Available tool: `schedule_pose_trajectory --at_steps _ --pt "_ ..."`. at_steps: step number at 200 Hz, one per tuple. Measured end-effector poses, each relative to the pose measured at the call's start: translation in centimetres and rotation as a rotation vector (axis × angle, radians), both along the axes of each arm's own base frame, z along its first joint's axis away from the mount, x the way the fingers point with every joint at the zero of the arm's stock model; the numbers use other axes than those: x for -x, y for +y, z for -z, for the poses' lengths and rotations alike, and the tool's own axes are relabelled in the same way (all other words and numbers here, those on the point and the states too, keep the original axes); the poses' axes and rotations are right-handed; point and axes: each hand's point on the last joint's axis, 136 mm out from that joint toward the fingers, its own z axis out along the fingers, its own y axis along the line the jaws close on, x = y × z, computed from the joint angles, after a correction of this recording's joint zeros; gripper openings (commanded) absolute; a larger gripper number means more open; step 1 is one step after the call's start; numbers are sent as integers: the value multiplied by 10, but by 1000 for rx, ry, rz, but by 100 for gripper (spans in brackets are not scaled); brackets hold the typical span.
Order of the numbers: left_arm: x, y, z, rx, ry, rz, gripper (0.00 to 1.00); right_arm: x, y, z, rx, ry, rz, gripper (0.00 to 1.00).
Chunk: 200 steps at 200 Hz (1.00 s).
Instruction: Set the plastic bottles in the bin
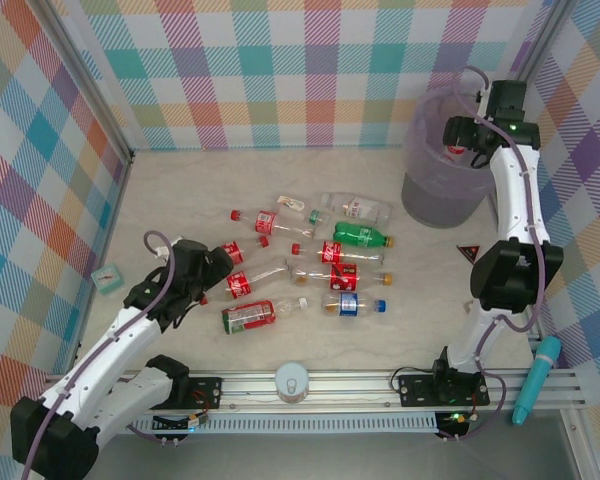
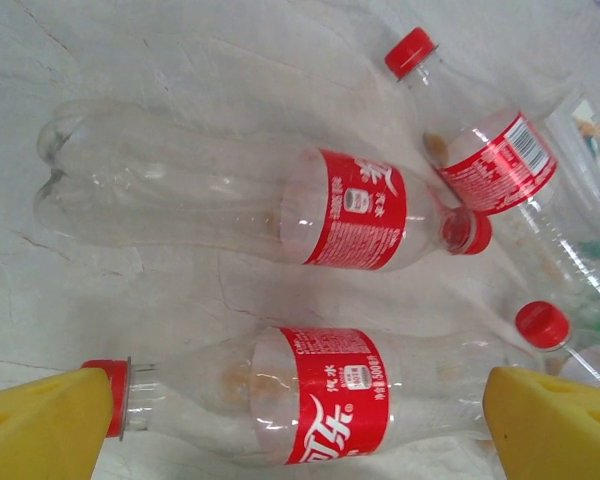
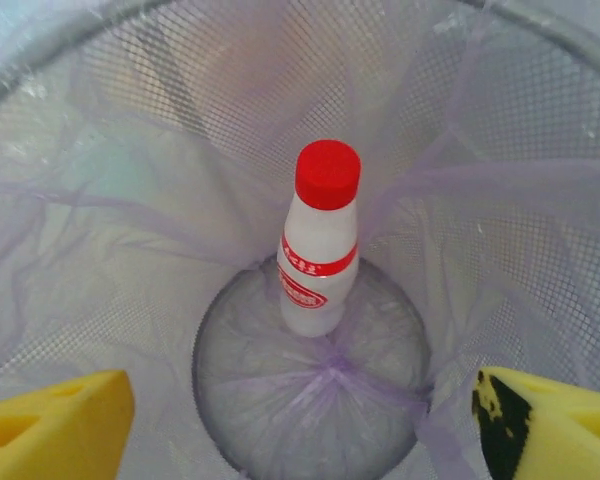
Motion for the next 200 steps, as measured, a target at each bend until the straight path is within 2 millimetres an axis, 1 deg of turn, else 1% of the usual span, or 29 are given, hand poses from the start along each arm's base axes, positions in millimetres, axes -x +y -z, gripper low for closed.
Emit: schedule_pose_trajectory --at_steps 22,33,46,49,56,65,78,90,103,116,130,154,183,200 --pt "-3 -1 5 -85 52 62 96 12 8 -11 -28 -4 -28 93" --pt "-9 -2 3 -134 69 106 96 20 13 -18 -47 -9 -41 93" --pt "-18 -4 -4 -209 80 171 95 33 21 -34 -78 -35 -58 93" --pt "-21 -5 -6 -230 81 190 95 38 24 -39 -88 -48 -63 93" --pt "-27 -6 -10 -271 81 225 95 48 29 -45 -108 -62 -74 93" --pt "-36 -9 -15 -322 77 273 96 66 37 -53 -141 -78 -89 93" --pt "-46 -13 -18 -385 81 345 96 91 49 -65 -188 -107 -114 93" --pt "-56 -17 -15 -440 92 417 95 115 60 -74 -234 -137 -141 93" --pt "-64 -21 -9 -488 120 488 95 136 73 -78 -283 -155 -172 93" --pt "-71 -25 1 -525 156 551 95 156 85 -77 -337 -161 -207 92" --pt "-79 -29 13 -560 196 604 95 174 98 -70 -390 -151 -244 93" --pt "-87 -31 33 -604 244 667 93 201 115 -51 -466 -112 -281 93" --pt "-96 -34 50 -642 268 725 92 226 124 -33 -516 -74 -295 93" --pt "-103 -37 57 -657 280 751 91 238 129 -26 -537 -59 -306 92"
